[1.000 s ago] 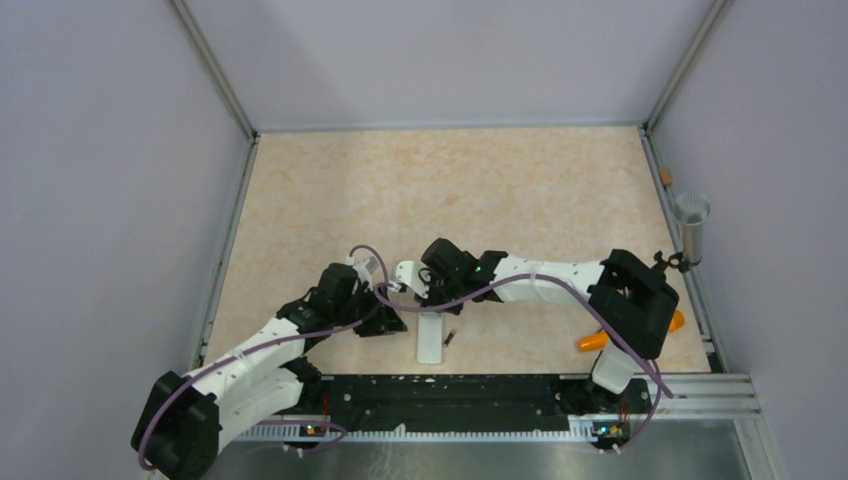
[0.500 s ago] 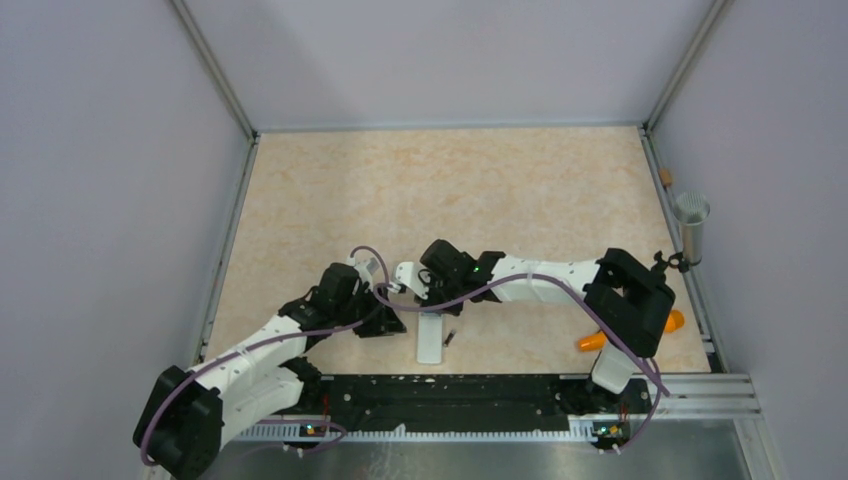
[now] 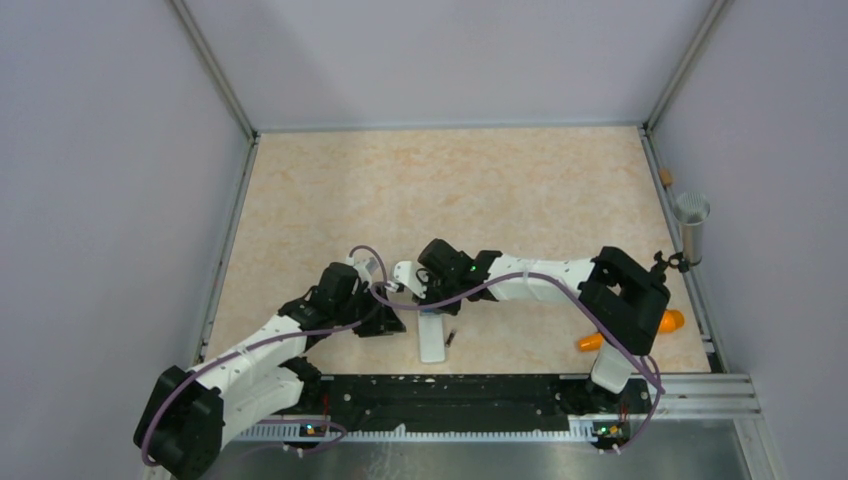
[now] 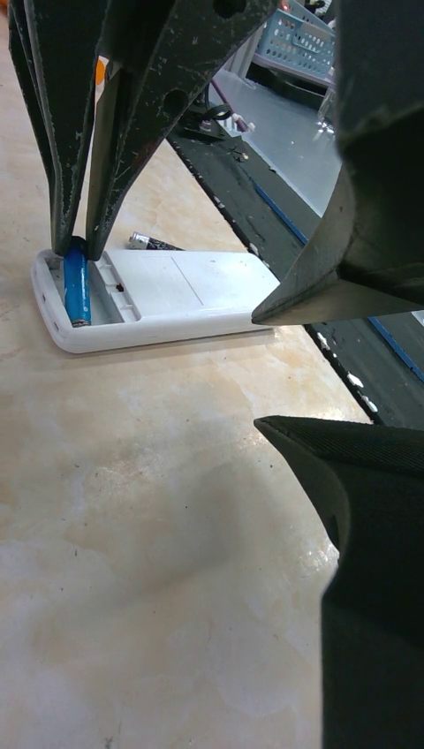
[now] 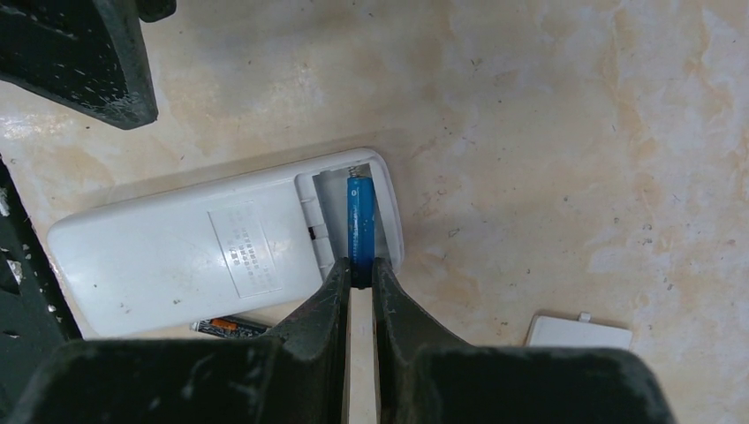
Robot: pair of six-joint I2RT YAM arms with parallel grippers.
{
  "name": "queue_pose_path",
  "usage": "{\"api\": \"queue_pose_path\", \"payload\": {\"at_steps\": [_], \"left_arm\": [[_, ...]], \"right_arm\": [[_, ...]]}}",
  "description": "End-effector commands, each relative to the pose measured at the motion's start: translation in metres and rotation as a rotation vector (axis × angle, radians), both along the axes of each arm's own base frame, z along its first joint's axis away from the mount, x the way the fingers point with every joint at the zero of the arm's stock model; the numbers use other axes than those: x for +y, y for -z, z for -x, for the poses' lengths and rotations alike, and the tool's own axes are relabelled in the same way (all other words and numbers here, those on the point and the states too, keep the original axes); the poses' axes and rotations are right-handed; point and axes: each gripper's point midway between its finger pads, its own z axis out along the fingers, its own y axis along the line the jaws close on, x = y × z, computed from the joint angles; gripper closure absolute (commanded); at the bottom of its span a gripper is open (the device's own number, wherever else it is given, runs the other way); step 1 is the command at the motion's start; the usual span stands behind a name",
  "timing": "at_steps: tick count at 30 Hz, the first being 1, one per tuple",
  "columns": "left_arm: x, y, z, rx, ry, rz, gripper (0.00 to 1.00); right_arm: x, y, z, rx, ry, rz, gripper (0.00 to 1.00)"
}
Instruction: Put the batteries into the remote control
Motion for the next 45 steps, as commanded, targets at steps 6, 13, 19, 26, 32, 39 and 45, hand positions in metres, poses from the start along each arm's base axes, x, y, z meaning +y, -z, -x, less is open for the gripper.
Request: {"api": "queue_pose_path", "payload": {"at_steps": [6, 13, 19, 26, 32, 39, 45], "left_arm": [[-0.005, -0.006, -0.007, -0.041, 0.017, 0.024, 0.54], [-0.007, -0.005, -0.009, -0.036, 0.016, 0.025, 0.53], [-0.009, -0.004, -0.013, -0.033, 0.009, 0.030, 0.53], [-0.015, -0.001, -0.019, -0.017, 0.011, 0.037, 0.55], [-0.017, 0.008, -0.032, -0.015, -0.011, 0.010, 0.61], [-0.022, 0.020, -0.047, -0.011, -0.030, -0.005, 0.68], [-0.026, 0.029, -0.056, 0.011, -0.042, -0.025, 0.78]], "right_arm": [[0.019, -0.019, -0.019, -0.050, 0.032, -0.065, 0.80], [0.017, -0.034, -0.026, -0.095, 0.067, -0.083, 0.61], [0.012, -0.048, -0.025, -0.106, 0.102, -0.114, 0.58], [-0.006, -0.075, -0.023, -0.127, 0.262, -0.213, 0.57], [-0.022, -0.078, -0.026, -0.080, 0.523, -0.268, 0.58], [-0.028, -0.072, -0.027, 0.016, 0.779, -0.352, 0.61], [-0.026, -0.071, -0.025, 0.099, 0.914, -0.424, 0.67]]}}
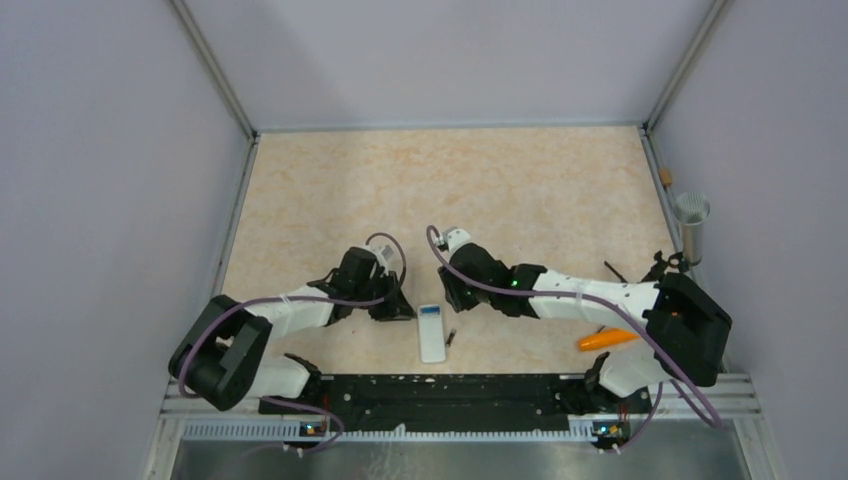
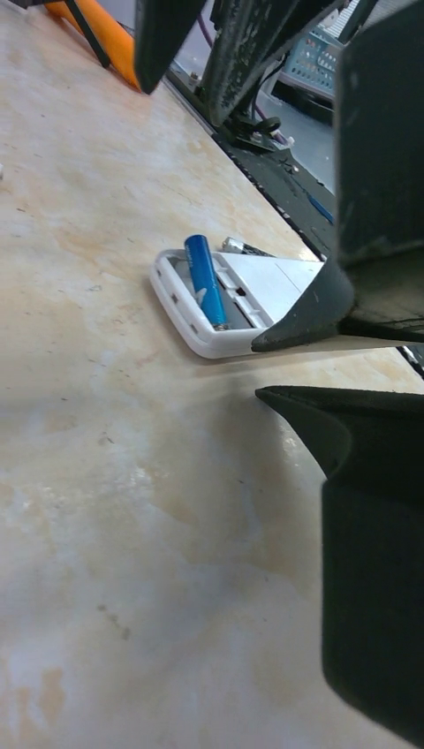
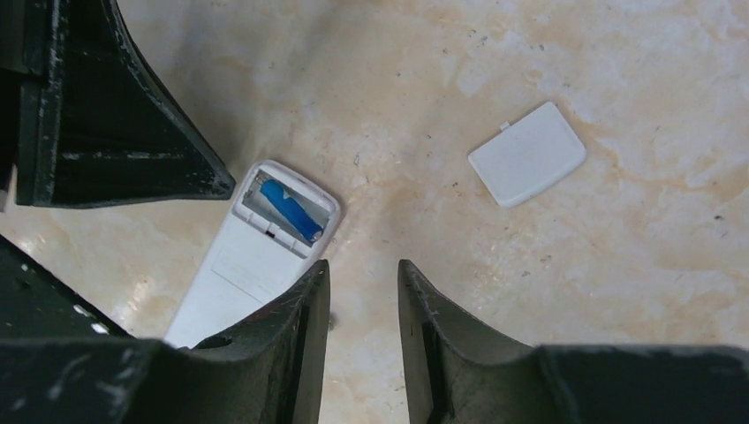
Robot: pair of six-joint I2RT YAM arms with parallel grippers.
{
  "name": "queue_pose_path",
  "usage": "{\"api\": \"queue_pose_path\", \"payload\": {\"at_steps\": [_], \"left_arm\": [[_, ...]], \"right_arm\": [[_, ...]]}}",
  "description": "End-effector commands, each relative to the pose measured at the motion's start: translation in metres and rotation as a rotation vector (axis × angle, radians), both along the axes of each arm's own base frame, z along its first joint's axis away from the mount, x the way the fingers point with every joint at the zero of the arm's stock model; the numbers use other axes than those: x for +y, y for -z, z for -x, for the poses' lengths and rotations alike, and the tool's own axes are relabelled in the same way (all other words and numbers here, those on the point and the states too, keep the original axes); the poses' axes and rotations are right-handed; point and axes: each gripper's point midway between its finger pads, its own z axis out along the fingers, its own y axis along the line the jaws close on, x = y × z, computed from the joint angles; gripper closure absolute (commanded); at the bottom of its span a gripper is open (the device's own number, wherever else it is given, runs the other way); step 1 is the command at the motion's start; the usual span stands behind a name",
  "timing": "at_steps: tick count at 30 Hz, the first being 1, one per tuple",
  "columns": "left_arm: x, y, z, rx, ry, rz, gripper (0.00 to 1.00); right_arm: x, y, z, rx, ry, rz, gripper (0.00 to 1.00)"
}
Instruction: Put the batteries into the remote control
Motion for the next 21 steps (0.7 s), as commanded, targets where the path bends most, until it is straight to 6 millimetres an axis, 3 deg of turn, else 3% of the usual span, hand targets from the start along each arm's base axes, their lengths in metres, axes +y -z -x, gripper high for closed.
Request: {"api": "queue_pose_path", "payload": {"at_steps": [1, 11, 21], "left_arm": [[0.002, 0.007, -0.016, -0.030, -0.033, -0.039, 0.79], [0.002, 0.015, -0.014, -0.009, -0.027, -0.050, 0.83], [0.003, 0.015, -0.010, -0.008, -0.022, -0.046, 0.85]], "right_arm": [[0.012, -0.023, -0.012, 0.019, 0.159, -0.159, 0.69], [0.022, -0.006, -0.007, 0.153, 0.253, -0.242, 0.75], [0.027, 0.020, 0.006, 0.278, 0.282, -0.219, 0.78]]}}
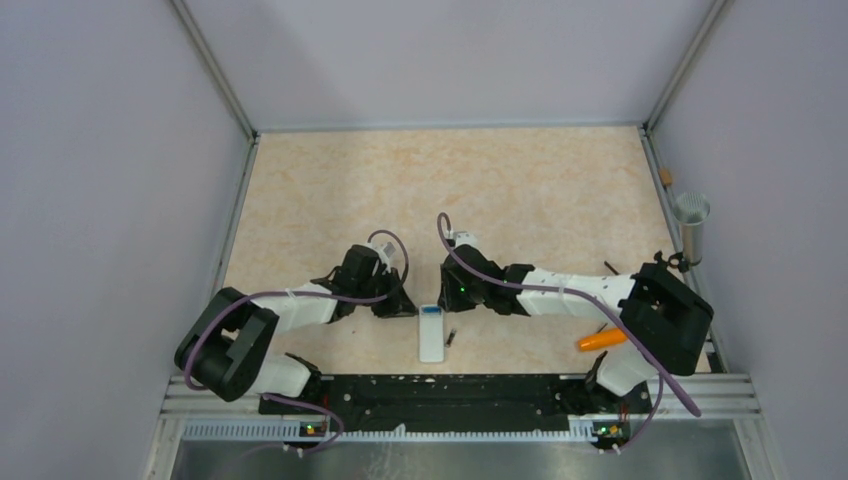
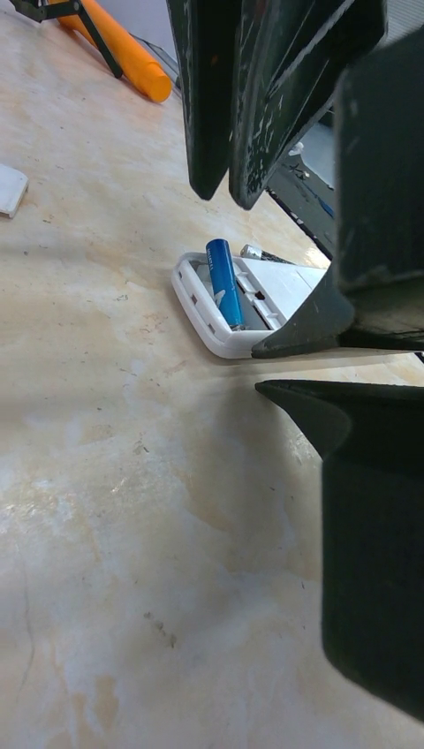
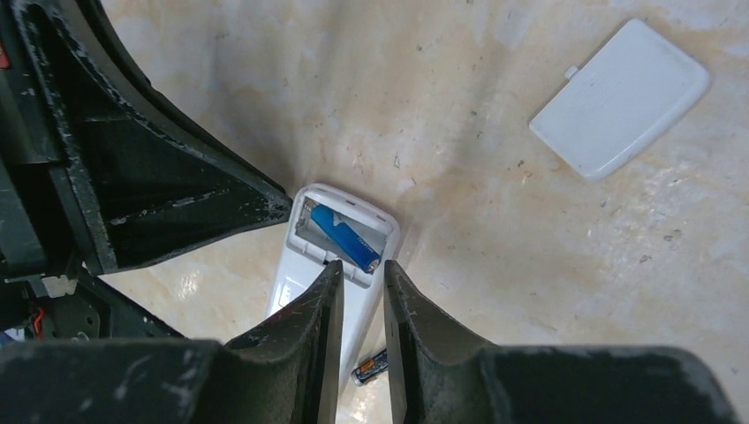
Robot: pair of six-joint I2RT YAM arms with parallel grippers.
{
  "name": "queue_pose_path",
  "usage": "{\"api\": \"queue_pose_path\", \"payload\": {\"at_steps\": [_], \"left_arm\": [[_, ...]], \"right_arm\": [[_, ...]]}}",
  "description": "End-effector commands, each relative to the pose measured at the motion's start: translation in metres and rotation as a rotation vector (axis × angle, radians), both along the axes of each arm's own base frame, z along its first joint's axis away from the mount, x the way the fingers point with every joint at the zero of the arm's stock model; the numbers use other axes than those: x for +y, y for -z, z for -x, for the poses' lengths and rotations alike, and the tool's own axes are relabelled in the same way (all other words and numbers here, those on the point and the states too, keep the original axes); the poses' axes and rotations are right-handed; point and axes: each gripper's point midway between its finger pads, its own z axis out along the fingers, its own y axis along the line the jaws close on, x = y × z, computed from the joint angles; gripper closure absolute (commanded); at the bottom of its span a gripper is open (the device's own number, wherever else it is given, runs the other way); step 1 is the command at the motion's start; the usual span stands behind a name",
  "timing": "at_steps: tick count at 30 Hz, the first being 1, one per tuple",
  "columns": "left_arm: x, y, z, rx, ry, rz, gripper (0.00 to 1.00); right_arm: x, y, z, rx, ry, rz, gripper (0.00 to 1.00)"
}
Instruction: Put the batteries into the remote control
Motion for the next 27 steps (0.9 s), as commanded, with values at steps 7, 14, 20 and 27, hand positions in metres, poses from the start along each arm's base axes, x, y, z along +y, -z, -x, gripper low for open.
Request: {"api": "queue_pose_path", "payload": {"at_steps": [7, 14, 20, 27], "left_arm": [[0.012, 0.014, 0.005, 0.005, -0.010, -0.059, 0.87], [0.010, 0.012, 0.008, 0.005, 0.000, -0.042, 0.89], [0.009, 0.011, 0.011, 0.006, 0.012, -0.032, 0.90], [0.006, 0.012, 0.012, 0.012, 0.023, -0.023, 0.90]], "right_arm": [[0.006, 0.009, 0.004, 0.078, 0.054, -0.045, 0.80], [0.008, 0.014, 0.004, 0.095, 0.063, -0.040, 0.81], [0.011, 0.016, 0.003, 0.100, 0.064, -0.044, 0.82], [0.014, 0.016, 0.001, 0.100, 0.061, -0.045, 0.85]]}}
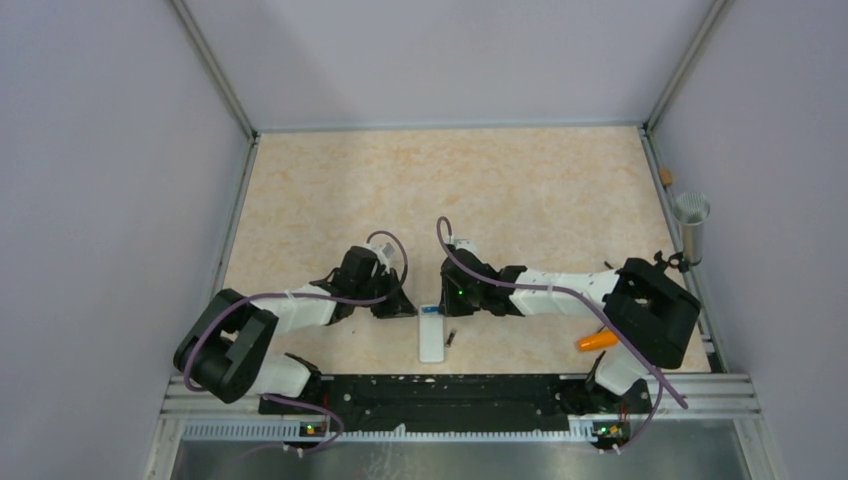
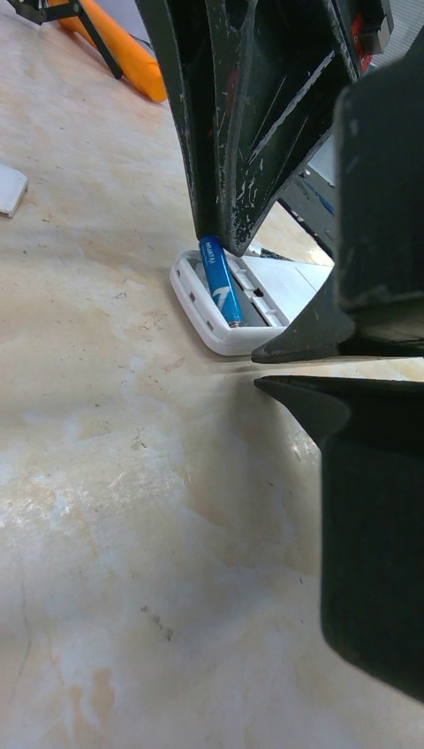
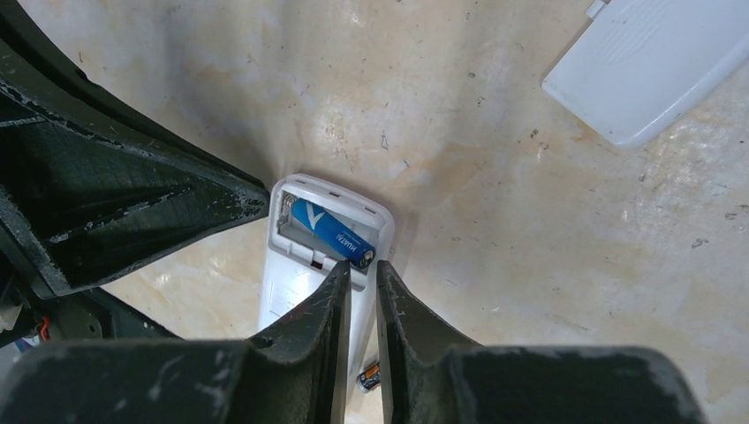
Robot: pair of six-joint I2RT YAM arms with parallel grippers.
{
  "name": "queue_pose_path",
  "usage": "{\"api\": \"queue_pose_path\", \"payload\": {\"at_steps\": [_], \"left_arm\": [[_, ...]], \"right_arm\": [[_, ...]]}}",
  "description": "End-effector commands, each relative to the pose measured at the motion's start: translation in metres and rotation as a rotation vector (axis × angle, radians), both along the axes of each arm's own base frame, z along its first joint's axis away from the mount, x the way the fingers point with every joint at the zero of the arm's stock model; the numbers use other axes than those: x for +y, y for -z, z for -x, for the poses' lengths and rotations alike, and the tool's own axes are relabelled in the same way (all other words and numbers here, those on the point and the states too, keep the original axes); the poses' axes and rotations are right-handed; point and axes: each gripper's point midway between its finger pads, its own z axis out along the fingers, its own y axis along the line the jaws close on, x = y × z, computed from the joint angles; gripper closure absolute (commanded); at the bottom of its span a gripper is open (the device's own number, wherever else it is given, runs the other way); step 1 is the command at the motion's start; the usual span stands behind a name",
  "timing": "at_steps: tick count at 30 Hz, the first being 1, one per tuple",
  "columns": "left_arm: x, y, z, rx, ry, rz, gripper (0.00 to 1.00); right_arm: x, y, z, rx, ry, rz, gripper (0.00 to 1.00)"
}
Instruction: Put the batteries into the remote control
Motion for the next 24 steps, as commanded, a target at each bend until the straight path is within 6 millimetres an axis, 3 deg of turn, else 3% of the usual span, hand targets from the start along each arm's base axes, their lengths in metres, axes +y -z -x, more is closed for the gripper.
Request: {"api": "queue_pose_path", "payload": {"at_steps": [1, 9, 24], "left_arm": [[0.005, 0.012, 0.011, 0.022, 0.023, -0.032, 0.90], [0.002, 0.012, 0.011, 0.024, 0.038, -0.029, 0.91], [0.002, 0.013, 0.011, 0.026, 0.038, -0.032, 0.91]], "right_arm": [[0.012, -0.011, -0.010, -0.024, 0.011, -0.046, 0.85], [0.018, -0.015, -0.012, -0.033, -0.009, -0.054, 0.88], [0.009, -0.033, -0.017, -0.077, 0.008, -0.042, 0.82]]}}
